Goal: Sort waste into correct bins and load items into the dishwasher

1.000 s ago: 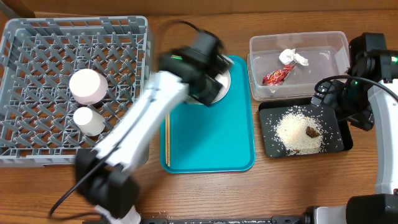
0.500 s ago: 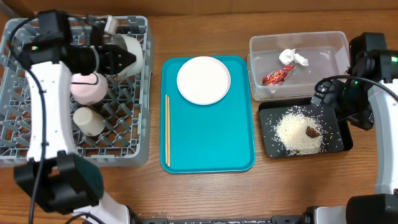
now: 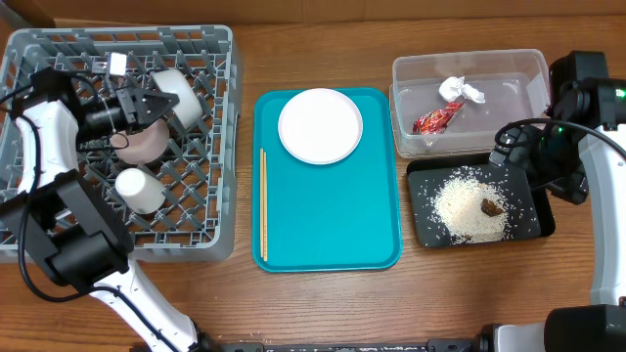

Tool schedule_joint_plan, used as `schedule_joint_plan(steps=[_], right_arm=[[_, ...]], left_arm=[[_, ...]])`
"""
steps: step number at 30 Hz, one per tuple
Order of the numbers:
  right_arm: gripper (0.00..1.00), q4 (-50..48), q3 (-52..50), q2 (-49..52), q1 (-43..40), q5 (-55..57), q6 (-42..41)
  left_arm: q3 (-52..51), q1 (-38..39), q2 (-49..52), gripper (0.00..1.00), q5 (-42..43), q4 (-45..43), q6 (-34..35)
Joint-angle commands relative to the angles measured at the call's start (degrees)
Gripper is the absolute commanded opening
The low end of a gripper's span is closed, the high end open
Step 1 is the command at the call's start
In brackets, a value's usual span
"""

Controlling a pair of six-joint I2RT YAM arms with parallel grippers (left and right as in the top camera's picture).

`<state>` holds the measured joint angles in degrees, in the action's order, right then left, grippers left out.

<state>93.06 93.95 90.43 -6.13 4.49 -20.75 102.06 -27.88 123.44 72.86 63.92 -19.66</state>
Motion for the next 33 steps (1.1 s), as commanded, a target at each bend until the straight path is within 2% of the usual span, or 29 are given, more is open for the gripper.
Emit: schedule_joint_plan(steps=[1,2,4,6,7,15,18,22,24,28,30,33], right_arm=[[1.0,-0.1,0.6,-0.6,-0.1,0.6,0.0],[1.0,-0.1,0.6,-0.6,-0.1,0.6,0.0],[1.0,-0.1,0.6,-0.6,-0.1,0.6,0.2],[1.0,-0.2,0.6,-0.6,-0.1,0.6,0.2],[1.0,-0.2,0.6,-0.6,-0.1,0.6,0.2],[1.0,-0.1,0.6,-0.6,-0.1,0.6,0.2],[1.0,-0.1,0.6,-0.6,-0.1,0.6,0.2],[1.0,-0.1,0.6,-0.6,-0.1,0.6,0.2],[1.0,-0.1,0.6,-0.6,-0.1,0.6,0.2],[1.0,-0.1,0.6,-0.6,-0.1,0.6,0.2],[1.0,-0.2,0.6,-0.6,-0.1,0.6,0.1],[1.0,-0.2,0.6,-0.6,-0.1,0.6,0.1]], left_arm=[[0.3,-1.8,1.7,0.57,0.1,1.8,-0.9],[0.4,-2.4,1.4,0.68,-0.5,2.4,-0.9],[0.4,-3.9,0.9,0.75,-2.0,3.7,-0.9],[0.4,-5.4,-0.2,0.96,-3.5,5.5,-1.0],[0.4,-6.0,-0.9,1.0,-3.9,6.2,-1.1],[0.4,-6.2,-13.0,1.0,-6.6,8.4,-2.0],[0.4,-2.7,-18.3,1.0,-13.6,9.4,-1.1],[0.4,4.7,-23.0,1.0,-24.7,9.5,3.8],[0.4,10.2,-24.3,1.0,-32.4,10.5,8.5],[0.3,23.2,-24.1,1.0,-50.8,15.5,25.1],[-0.3,28.5,-23.7,1.0,-56.7,16.9,31.1],[-2.8,35.8,-23.6,1.0,-60.6,16.3,38.6]])
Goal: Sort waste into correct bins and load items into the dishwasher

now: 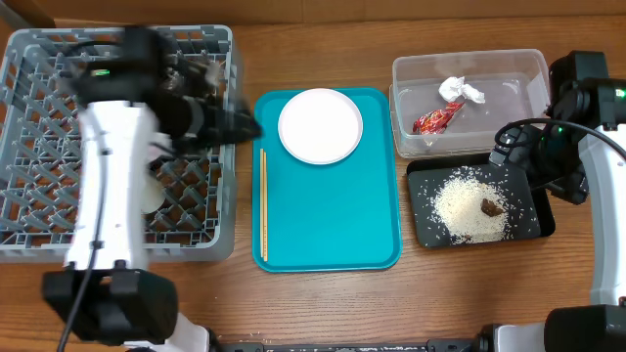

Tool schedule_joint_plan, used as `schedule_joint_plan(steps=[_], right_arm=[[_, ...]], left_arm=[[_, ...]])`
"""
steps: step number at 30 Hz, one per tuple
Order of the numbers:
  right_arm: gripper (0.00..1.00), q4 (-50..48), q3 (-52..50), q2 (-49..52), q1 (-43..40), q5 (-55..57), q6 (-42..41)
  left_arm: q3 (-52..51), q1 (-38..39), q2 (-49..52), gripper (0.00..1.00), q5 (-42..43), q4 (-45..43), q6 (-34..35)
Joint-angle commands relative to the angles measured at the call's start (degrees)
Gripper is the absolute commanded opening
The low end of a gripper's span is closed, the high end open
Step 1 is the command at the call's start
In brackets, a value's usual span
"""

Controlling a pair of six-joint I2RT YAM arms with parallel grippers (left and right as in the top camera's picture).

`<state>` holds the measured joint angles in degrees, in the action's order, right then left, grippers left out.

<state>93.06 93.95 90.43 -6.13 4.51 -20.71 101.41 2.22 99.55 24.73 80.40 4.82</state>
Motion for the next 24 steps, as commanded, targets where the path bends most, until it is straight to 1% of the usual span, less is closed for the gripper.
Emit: schedule_joint_plan(steps=[1,2,6,8,11,13,15,19,21,24], right_arm=[[1.0,-0.1,0.6,-0.6,-0.1,0.5,0.1],[1.0,-0.1,0.6,-0.6,-0.1,0.5,0.1],[1.0,-0.1,0.6,-0.6,-0.1,0.5,0.1],[1.0,-0.1,0.6,-0.6,-0.1,0.3,0.1],[1.0,-0.1,0.6,-0.6,-0.1,0.2,0.1],[1.0,-0.1,0.6,-0.6,-0.1,-0.1,0.1],[1.0,-0.1,0.6,-0.6,-0.1,-0.1,0.1],[1.0,-0.1,0.6,-0.6,-0.1,-0.1,0.1],[1.0,-0.1,0.6,-0.6,-0.1,-0.1,0.1],[1.0,-0.1,0.6,-0.6,-0.1,-0.1,0.1]], left_arm=[[-3.6,7.8,0.3,1.0,-13.6,-0.9,17.2],[-4.8,9.1,0.3,1.0,-14.3,-1.6,19.7],[-12.5,13.2,0.3,1.0,-15.5,-6.0,33.9],[-18.3,15.0,0.3,1.0,-15.5,-10.3,37.0],[-24.0,16.6,0.3,1.0,-15.5,-15.1,38.6],[-29.7,18.1,0.3,1.0,-15.8,-20.7,38.9],[-32.9,18.7,0.3,1.0,-15.8,-24.3,38.9],[-37.9,19.4,0.3,1.0,-16.2,-31.4,36.9],[-40.0,19.6,0.3,1.0,-17.3,-33.7,35.9],[-40.7,19.6,0.3,1.0,-20.5,-34.2,35.5]])
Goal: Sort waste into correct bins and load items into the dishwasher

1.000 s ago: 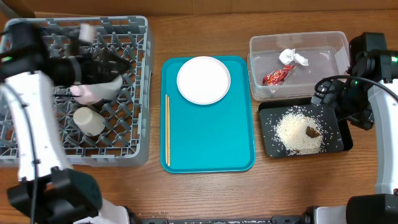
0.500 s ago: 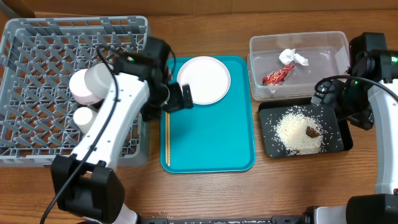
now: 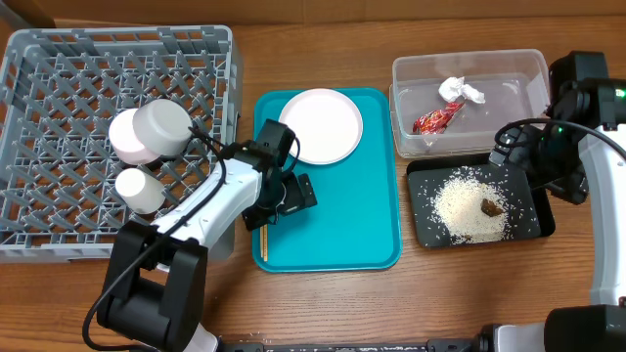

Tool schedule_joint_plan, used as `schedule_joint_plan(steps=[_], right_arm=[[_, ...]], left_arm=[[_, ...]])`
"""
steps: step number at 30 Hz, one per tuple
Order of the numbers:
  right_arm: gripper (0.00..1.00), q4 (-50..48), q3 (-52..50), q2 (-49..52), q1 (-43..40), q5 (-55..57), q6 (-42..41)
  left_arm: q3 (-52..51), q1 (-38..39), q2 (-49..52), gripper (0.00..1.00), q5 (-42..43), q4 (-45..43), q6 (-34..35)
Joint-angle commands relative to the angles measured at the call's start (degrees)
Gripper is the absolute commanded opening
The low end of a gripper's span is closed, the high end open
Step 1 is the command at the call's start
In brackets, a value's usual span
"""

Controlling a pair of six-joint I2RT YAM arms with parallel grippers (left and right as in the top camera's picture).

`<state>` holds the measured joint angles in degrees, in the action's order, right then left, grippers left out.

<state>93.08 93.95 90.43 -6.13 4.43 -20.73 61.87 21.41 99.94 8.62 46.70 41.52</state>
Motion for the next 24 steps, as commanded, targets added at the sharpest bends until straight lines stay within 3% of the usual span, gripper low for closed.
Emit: schedule_joint_plan(steps=[1,10,24], right_arm=[[1.0,-0.1,0.6,-0.6,-0.1,0.0,0.1],[1.0,-0.1,0.6,-0.6,-0.1,0.0,0.1],[1.0,0.1,0.6,-0.6,-0.1,0.0,0.1]], left_arm=[[-1.1,0.4,-0.1,1.0,-4.9,-0.8,-2.3],[-1.1,0.9,-0.1,1.0,-4.6,-2.5,-9.9],[-1.1,3.7,0.1,1.0,-7.4,-3.4,-10.9]])
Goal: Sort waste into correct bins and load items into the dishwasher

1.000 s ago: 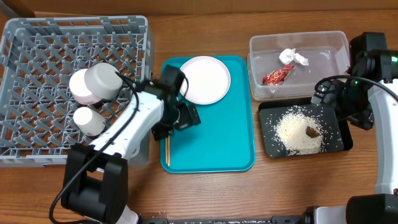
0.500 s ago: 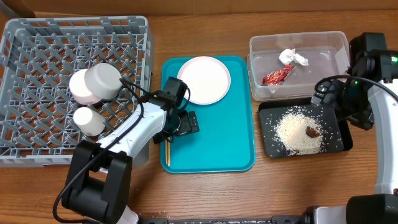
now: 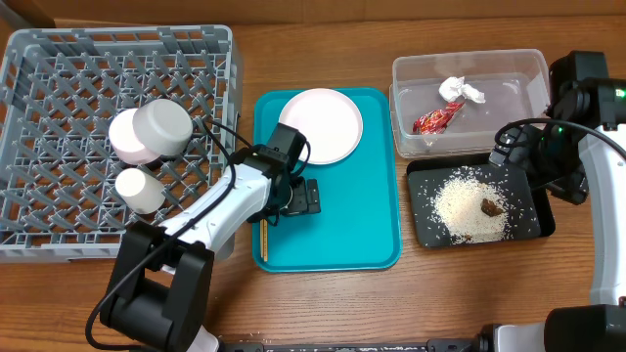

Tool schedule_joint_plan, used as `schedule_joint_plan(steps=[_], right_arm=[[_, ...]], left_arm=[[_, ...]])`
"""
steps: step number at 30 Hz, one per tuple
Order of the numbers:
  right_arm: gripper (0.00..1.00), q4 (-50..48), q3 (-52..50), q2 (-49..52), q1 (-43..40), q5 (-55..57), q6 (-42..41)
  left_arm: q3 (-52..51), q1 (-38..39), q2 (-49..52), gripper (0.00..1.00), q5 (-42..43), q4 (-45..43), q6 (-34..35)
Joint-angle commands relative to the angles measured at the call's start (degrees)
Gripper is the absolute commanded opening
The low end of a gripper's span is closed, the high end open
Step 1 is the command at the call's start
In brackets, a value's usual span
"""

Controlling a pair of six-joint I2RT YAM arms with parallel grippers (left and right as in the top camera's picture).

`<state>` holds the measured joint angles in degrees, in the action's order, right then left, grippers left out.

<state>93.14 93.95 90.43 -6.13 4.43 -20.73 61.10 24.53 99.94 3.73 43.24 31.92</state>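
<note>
My left gripper (image 3: 301,197) hangs low over the teal tray (image 3: 362,235), just right of the wooden chopsticks (image 3: 262,242) along the tray's left edge. Its jaws look open with nothing in them. A white plate (image 3: 321,125) sits at the tray's far end. In the grey dish rack (image 3: 59,68) lie a large white cup (image 3: 155,129) and a small white cup (image 3: 137,190). My right gripper (image 3: 511,147) rests at the far right corner of the black tray (image 3: 423,223), which holds rice and a brown scrap. Its fingers cannot be made out.
A clear bin (image 3: 509,61) at the back right holds a red wrapper (image 3: 432,119) and a crumpled white paper (image 3: 460,90). The left arm lies across the rack's right wall and the tray's left edge. The right arm stands at the table's right edge.
My left gripper has shifted slightly to the right and nearer over the teal tray, beside the chopsticks. The cups, the plate and the right arm have not moved.
My left gripper was first inside the rack at the white cup, next to a pinkish bowl. Then the arm was blurred over the rack's right wall. After that it was over the tray by the chopsticks, with the cup left in the rack. It is still there now.
</note>
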Motion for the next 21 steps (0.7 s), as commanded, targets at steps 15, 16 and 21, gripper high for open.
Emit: schedule_joint_plan(steps=[15,16,21], right_arm=[[1.0,0.0,0.6,-0.6,-0.1,0.0,0.1],[1.0,0.0,0.6,-0.6,-0.1,0.0,0.1],[1.0,0.0,0.6,-0.6,-0.1,-0.1,0.1]], left_arm=[[-1.9,0.6,0.1,1.0,-3.9,-0.9,-1.3],[-2.1,0.6,0.1,1.0,-3.9,-1.2,-1.3],[-3.5,0.6,0.1,1.0,-3.9,-3.1,-1.3]])
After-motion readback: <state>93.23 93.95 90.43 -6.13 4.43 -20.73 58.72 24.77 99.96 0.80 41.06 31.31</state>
